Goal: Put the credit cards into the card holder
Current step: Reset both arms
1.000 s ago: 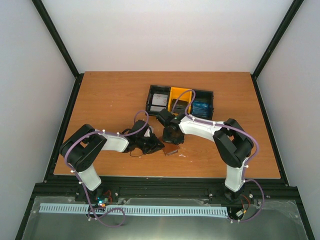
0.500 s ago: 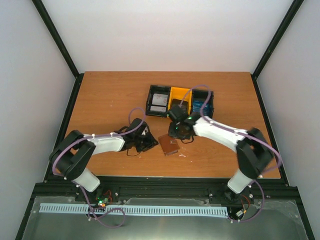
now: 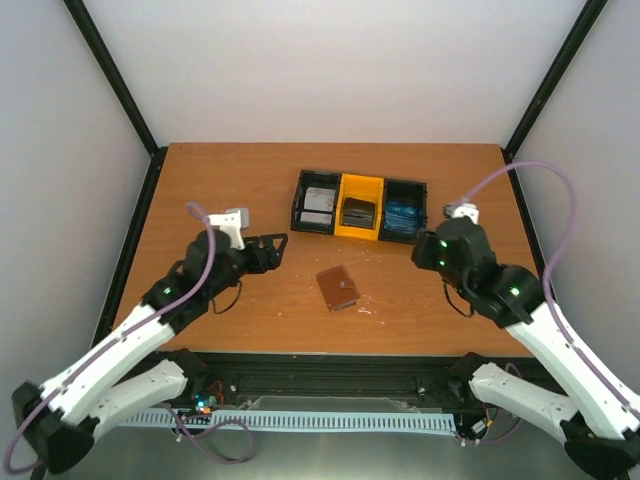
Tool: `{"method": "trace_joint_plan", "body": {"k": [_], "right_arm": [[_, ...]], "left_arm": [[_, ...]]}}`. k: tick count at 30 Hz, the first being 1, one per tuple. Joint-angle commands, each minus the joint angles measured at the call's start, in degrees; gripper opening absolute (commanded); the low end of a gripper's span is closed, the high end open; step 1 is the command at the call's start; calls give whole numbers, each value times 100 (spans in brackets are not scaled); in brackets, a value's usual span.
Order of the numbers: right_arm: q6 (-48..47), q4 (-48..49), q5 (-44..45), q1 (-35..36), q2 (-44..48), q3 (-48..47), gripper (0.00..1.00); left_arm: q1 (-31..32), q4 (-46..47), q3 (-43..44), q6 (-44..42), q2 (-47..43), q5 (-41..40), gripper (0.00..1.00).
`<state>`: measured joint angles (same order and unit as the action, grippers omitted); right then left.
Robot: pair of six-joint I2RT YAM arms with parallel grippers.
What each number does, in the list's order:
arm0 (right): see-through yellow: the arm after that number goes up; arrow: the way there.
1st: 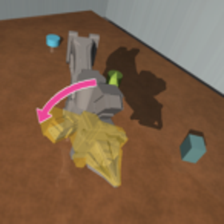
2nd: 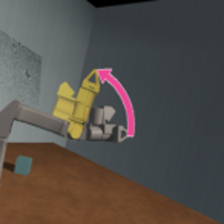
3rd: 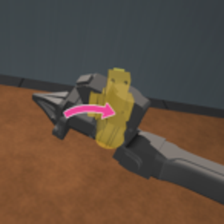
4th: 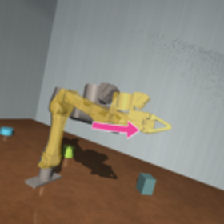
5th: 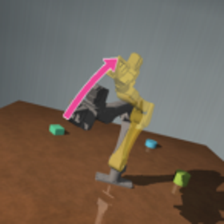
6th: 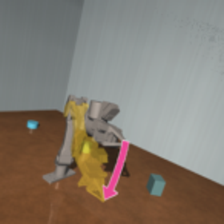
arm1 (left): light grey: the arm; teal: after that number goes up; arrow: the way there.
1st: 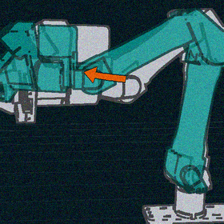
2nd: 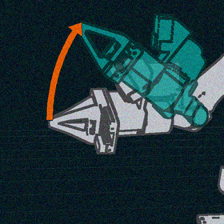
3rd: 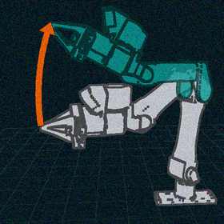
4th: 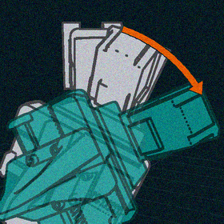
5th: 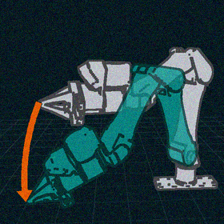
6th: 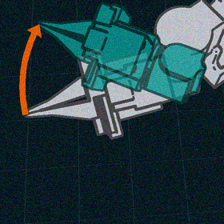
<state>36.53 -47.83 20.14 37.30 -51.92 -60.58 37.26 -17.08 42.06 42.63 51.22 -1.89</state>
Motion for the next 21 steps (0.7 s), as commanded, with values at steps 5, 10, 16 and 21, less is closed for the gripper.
{"method": "trace_joint_plan", "body": {"k": [5,10,16,21], "right_arm": [[-714,-794,1491,-47,1468,-52,85],[-978,-775,1895,-47,2096,-117,100],[-1054,-606,2236,-47,2520,-171,100],[-999,-543,2266,-48,2578,-140,100]], "left_arm": [[-60,-416,275,-1349,-1843,-1378,100],[-60,-700,584,-1427,-2196,-1932,100],[-60,-1058,910,-1406,-2125,-2216,100],[-60,-1022,858,-1370,-2138,-2322,100]]}}
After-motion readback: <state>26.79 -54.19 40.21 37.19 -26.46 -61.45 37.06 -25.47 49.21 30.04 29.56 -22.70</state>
